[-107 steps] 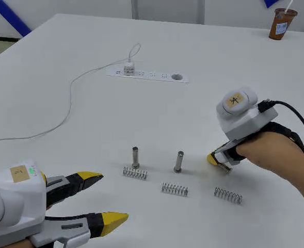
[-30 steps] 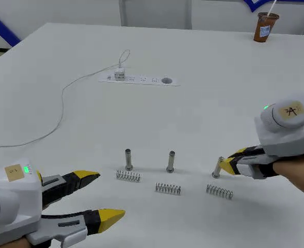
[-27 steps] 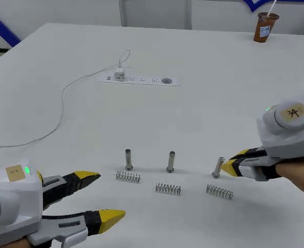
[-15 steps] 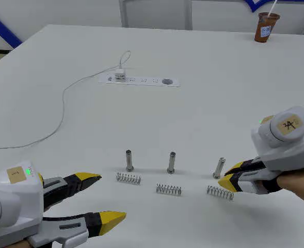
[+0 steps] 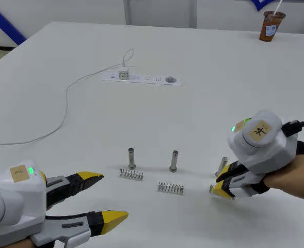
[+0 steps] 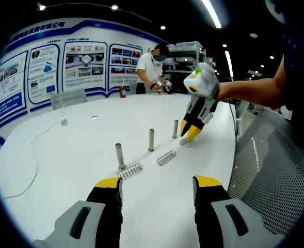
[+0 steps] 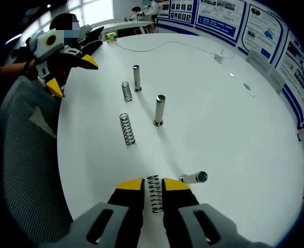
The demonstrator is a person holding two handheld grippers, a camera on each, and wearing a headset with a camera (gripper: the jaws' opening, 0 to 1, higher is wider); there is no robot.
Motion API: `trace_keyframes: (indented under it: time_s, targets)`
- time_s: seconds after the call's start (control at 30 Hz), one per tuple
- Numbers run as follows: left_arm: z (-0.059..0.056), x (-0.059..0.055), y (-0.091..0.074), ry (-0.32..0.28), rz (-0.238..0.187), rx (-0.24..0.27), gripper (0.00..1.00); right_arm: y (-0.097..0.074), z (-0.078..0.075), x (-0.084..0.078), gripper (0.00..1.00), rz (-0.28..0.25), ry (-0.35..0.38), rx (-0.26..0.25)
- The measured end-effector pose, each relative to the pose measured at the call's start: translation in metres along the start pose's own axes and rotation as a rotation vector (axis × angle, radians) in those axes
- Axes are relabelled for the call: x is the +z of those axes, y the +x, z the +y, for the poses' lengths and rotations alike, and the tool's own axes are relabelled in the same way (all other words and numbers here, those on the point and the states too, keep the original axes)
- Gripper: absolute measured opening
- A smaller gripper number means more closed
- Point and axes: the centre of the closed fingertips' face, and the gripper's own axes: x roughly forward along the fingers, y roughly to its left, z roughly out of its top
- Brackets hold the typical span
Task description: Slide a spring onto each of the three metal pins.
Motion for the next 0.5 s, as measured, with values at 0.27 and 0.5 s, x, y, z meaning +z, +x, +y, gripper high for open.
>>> trace_keyframes:
  time_s: [0.27,0.5]
  targets:
    - [0.002,-0.001,-0.001,-0.005,-0.002,0.005,0.56,0.009,0.002,-0.003,0.14,0.073,-0.057,0.035]
    - [0.002,-0.003,-0.001,-0.009,-0.002,0.006,0.56,0.014,0.003,-0.008,0.14,0.118,-0.090,0.056]
